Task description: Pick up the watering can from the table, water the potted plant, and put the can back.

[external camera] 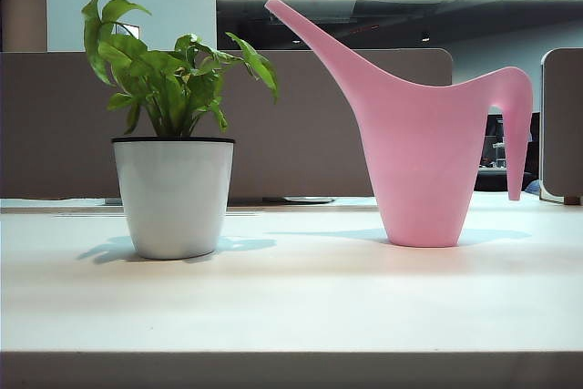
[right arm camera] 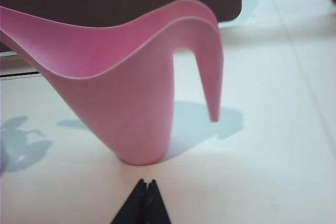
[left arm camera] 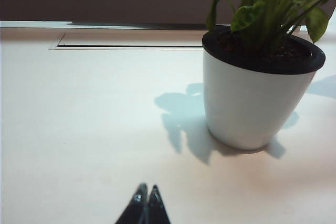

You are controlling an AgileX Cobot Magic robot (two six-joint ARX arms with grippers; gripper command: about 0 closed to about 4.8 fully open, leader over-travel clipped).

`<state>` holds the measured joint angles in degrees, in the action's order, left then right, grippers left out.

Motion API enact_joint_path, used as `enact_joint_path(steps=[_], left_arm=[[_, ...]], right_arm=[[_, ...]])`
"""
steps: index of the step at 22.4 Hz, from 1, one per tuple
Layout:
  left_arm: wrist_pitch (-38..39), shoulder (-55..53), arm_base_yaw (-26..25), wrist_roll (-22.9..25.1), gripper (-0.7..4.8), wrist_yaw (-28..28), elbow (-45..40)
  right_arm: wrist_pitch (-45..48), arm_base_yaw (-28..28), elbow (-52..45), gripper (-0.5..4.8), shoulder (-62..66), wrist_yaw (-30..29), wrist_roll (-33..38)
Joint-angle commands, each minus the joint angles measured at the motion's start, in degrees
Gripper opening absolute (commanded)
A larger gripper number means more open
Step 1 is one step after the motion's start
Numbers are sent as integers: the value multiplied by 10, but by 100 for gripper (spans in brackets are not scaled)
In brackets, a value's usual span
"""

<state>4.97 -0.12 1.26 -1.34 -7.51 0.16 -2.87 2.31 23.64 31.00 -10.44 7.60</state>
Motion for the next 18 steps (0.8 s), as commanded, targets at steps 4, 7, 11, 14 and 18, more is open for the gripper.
enact_joint_path(steps=[4, 7, 11, 14, 18], left_arm=[[-7, 0, 0, -2, -5, -3, 2], [-7, 0, 0, -2, -5, -3, 2], [-8, 0, 0, -2, -5, -3, 2], [-7, 0, 0, -2, -5, -3, 2], [13, -2, 0, 21, -5, 0, 2]], right_arm=[[-85, 0, -17, -6, -80, 185, -36], [-37, -1, -67, -6, -144, 156, -38], [-21, -1, -128, -6, -230, 143, -53], [-13, 0, -170, -6, -309, 145, -42], [-26, 0, -182, -6, -307, 136, -47]])
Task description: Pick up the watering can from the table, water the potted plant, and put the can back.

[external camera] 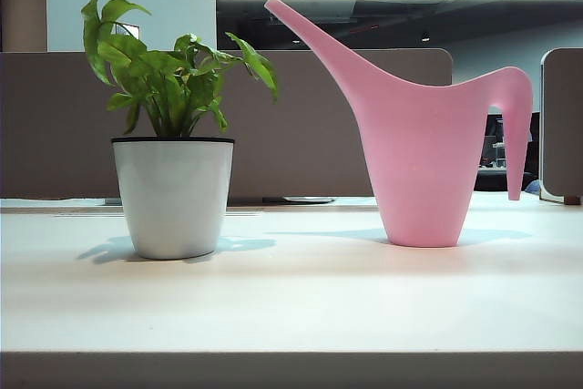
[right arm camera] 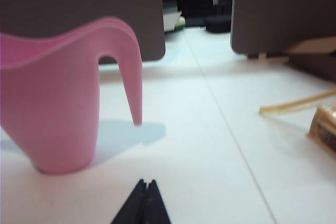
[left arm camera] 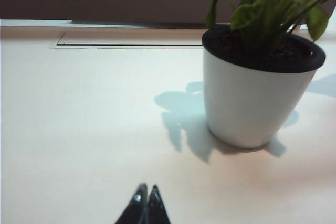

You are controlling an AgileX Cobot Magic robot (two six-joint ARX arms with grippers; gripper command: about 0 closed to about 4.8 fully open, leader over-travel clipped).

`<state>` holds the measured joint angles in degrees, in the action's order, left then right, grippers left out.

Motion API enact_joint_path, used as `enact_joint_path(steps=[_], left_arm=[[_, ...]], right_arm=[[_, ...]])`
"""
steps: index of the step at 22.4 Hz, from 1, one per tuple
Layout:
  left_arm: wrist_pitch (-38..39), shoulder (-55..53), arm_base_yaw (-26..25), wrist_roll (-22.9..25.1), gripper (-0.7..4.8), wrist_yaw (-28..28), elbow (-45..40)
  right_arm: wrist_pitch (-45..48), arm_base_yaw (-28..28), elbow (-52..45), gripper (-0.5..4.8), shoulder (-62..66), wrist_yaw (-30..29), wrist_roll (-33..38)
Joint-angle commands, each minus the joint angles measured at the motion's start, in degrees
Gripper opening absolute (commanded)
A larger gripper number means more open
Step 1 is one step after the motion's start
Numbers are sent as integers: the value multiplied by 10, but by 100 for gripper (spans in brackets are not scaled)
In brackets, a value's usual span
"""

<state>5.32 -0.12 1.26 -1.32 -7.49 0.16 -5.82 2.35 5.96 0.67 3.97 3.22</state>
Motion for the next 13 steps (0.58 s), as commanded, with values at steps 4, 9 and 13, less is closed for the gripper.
enact_joint_path(steps=[4, 9, 13], left_arm=[[21, -2, -1, 43, -5, -1, 2], [-26, 0, -1, 43, -5, 13, 2], [-31, 0, -1, 43, -5, 12, 2]], right_arm=[[14, -1, -27, -6, -7, -65, -4], [7, -1, -59, -6, -6, -94, -23], [26, 0, -59, -4, -7, -123, 0]])
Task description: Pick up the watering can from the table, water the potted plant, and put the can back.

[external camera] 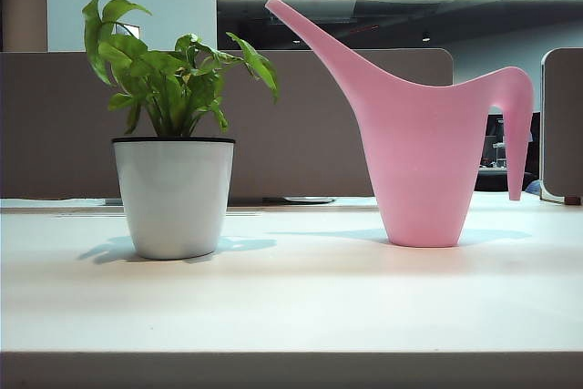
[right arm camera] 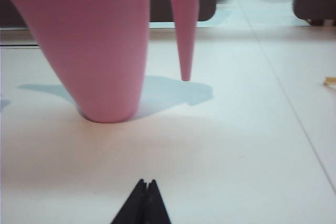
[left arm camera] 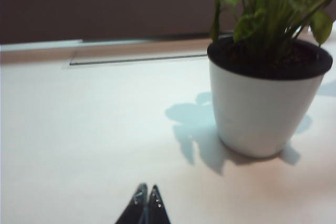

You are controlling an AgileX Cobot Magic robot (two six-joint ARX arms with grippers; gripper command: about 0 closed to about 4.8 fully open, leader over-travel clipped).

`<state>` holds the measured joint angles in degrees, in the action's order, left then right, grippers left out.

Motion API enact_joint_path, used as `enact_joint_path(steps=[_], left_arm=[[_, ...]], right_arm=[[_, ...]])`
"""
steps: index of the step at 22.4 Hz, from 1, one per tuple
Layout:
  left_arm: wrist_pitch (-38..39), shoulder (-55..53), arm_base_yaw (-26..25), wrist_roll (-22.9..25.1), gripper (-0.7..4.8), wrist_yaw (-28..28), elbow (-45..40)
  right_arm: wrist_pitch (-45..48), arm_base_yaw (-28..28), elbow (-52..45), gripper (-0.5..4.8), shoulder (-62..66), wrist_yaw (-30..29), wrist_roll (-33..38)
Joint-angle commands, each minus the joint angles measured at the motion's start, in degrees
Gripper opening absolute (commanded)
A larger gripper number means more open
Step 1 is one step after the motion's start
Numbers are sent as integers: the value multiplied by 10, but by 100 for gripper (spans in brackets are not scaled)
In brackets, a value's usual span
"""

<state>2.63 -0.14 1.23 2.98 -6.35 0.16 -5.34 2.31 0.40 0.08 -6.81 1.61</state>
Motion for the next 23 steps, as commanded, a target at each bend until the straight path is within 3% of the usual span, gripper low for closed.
enact_joint_path(steps=[1, 23], left_arm=[[-4, 0, -1, 0, -5, 1, 2], [-1, 0, 1, 0, -5, -1, 3]], right_arm=[[18, 0, -3, -5, -1, -12, 15], [9, -17, -3, -5, -1, 3, 15]])
